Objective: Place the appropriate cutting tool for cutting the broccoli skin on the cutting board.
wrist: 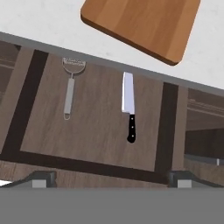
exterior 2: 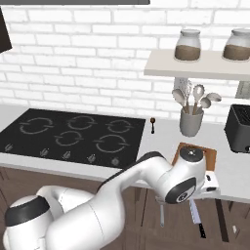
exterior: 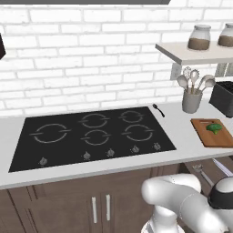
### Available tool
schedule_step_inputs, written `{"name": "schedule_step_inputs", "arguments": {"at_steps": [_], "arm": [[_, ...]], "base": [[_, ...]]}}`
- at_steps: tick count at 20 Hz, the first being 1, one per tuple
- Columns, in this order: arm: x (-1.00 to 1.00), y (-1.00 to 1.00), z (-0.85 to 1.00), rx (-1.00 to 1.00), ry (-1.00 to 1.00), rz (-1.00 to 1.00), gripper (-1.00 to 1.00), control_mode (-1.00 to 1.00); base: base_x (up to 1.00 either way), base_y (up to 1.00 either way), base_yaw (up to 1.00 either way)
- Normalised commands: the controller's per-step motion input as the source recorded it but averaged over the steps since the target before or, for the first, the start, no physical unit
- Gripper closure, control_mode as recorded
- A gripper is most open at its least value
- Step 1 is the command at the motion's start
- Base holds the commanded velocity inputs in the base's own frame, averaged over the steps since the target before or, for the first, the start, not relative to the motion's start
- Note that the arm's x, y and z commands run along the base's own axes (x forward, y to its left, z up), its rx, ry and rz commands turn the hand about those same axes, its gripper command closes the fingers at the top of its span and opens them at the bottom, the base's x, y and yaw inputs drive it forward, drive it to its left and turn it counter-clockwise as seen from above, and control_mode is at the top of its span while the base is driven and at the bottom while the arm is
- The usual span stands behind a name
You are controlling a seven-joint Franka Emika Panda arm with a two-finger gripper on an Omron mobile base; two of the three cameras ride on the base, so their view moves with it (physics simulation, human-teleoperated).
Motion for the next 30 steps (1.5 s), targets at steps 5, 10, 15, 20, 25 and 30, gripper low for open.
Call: {"name": "schedule_step_inputs", "arguments": {"at_steps": [5, 10, 15, 20, 25, 30], "arm": [[0.29, 0.00, -0.41, -0.02, 0.00, 0.00, -1.00, -1.00], [0.36, -0.03, -0.46, -0.06, 0.00, 0.00, -1.00, -1.00], [0.18, -0.09, -0.34, -0.01, 0.00, 0.00, -1.00, -1.00], [0.20, -0.16, -0.19, 0.00, -0.01, 0.00, -1.00, -1.00], [0.33, -0.39, -0.30, 0.00, 0.00, 0.00, -1.00, -1.00], [0.18, -0.59, -0.34, 0.02, 0.00, 0.02, -1.00, -1.00]], "base": [[0.00, 0.00, 0.00], [0.00, 0.00, 0.00], [0.00, 0.00, 0.00], [0.00, 0.00, 0.00], [0.00, 0.00, 0.00], [0.00, 0.00, 0.00]]}}
